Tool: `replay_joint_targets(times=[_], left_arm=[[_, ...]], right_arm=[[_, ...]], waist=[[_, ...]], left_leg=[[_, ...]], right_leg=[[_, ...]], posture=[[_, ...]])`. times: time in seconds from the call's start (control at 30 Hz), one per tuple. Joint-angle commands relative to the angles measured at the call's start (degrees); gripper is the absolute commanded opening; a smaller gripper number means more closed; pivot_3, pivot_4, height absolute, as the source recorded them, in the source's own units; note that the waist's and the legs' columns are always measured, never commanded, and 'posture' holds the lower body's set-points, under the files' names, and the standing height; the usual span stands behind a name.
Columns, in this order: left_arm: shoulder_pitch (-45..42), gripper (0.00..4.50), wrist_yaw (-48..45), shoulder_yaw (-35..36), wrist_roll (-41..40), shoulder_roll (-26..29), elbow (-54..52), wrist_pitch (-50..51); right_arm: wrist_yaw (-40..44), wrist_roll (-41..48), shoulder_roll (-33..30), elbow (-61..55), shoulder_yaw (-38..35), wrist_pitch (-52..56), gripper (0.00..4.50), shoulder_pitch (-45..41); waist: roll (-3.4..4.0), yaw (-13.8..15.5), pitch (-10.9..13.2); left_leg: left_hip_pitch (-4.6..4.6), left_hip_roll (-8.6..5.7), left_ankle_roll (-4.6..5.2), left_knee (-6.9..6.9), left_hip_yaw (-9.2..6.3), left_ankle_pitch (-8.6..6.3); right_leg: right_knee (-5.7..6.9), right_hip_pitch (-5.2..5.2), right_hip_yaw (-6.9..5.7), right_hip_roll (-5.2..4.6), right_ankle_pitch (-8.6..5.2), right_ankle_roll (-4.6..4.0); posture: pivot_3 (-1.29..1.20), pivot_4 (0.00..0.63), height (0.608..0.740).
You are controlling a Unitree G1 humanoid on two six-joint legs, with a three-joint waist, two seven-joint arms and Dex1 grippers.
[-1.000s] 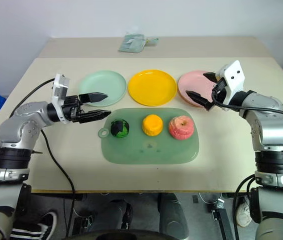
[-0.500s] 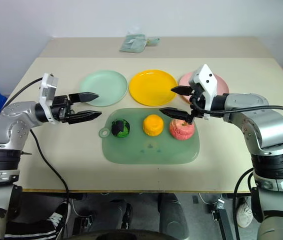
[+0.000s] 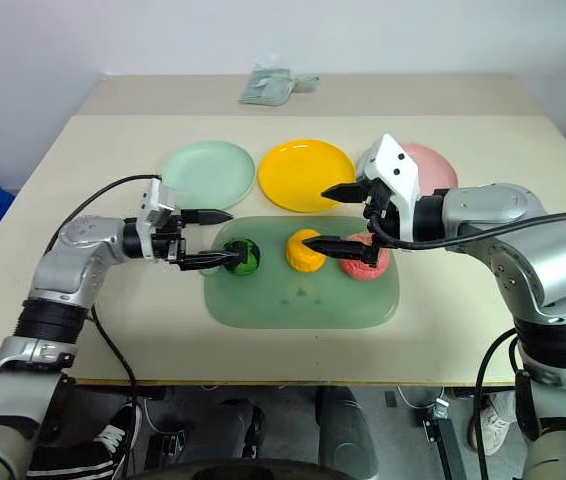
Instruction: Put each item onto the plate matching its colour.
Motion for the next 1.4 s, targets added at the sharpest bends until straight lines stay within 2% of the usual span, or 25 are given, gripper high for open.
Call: replay_joint_targets(times=[0.03, 0.2, 0.53, 0.63, 0.67, 0.93, 1.17, 1.33, 1.4], left_arm=[[-1.7, 4.5, 0.3, -1.5, 2.9, -1.9, 3.0, -5.3], [-2.3, 4.5, 0.7, -3.4, 5.9, -4.7, 6.4, -9.5], [-1.2, 4.5, -0.7, -3.7, 6.6, -5.4, 9.5, -11.0], [-1.2, 3.65, 1.5, -3.5, 8.3, -5.7, 9.9, -14.8], [-1.2, 3.65, 2.8, -3.4, 9.1, -5.9, 10.1, -16.5], [-1.4, 3.65, 2.5, -2.3, 6.0, -6.2, 7.0, -11.6], [-3.0, 3.65, 5.7, 3.0, -1.1, -7.5, 3.3, -2.1], [-5.2, 3.65, 11.5, 4.6, 1.1, -8.5, 5.8, -4.4], [-7.2, 3.65, 17.0, 6.1, 3.0, -9.5, 9.5, -8.4]], right_arm=[[-1.5, -0.1, 0.2, -1.5, -2.1, -2.1, 4.48, 0.8], [-2.6, -0.2, 0.2, -1.0, -1.9, -3.0, 4.48, 0.9], [-3.6, -0.9, -0.6, -0.7, -1.9, -3.5, 4.48, 0.6], [-3.7, -1.1, -0.8, -0.7, -1.7, -3.6, 4.5, 0.4], [-3.7, -1.1, -0.8, -0.7, -1.7, -3.6, 4.5, 0.4], [-4.0, -1.9, -0.2, 0.3, -1.1, -4.0, 4.5, -1.4], [-7.0, -3.3, 3.0, 2.6, -1.1, -5.8, 4.5, -3.6], [-10.1, -5.8, 6.6, 4.6, 0.1, -7.8, 4.5, -5.4], [-12.0, -6.7, 8.9, 4.8, 1.1, -8.2, 4.5, -6.1]], waist=[[0.0, 0.0, 0.0], [0.0, -0.1, 0.0], [0.0, -0.1, 0.0], [0.0, -0.1, 0.0], [0.0, -0.1, 0.0], [0.0, -0.1, 0.0], [0.0, -0.1, 0.0], [0.0, -0.2, 0.0], [0.0, -0.1, 0.0]], left_leg=[[0.01, 0.0, 0.01, 0.0, 0.01, 0.0], [0.01, 0.01, 0.01, -0.01, 0.01, 0.0], [0.01, 0.01, 0.03, 0.0, 0.01, -0.01], [0.01, 0.01, 0.04, 0.0, 0.01, -0.02], [0.01, 0.01, 0.04, 0.0, 0.01, -0.02], [0.01, 0.01, 0.05, 0.0, 0.0, -0.02], [0.01, 0.02, 0.29, 0.0, 0.0, -0.16], [0.01, 0.01, 0.02, 0.0, -0.01, -0.01], [0.0, 0.01, 0.02, 0.0, -0.01, -0.01]], right_leg=[[0.01, 0.0, 0.0, 0.0, 0.0, 0.0], [0.02, -0.01, 0.0, 0.01, 0.0, 0.0], [0.01, 0.0, 0.01, 0.01, 0.0, 0.0], [0.01, 0.0, 0.01, 0.01, 0.0, 0.0], [0.01, 0.0, 0.01, 0.01, 0.0, 0.0], [0.02, 0.0, 0.01, 0.02, 0.0, 0.0], [0.03, -0.01, 0.01, 0.01, 0.0, 0.0], [0.03, -0.02, 0.01, 0.01, 0.0, 0.0], [0.02, -0.02, 0.0, 0.01, 0.0, 0.0]], posture=[[0.0, 0.15, 0.74], [0.0, 0.15, 0.74], [0.0, 0.15, 0.74], [0.0, 0.15, 0.74], [0.0, 0.15, 0.74], [0.0, 0.15, 0.74], [0.0, 0.15, 0.74], [0.0, 0.15, 0.74], [0.0, 0.15, 0.74]])
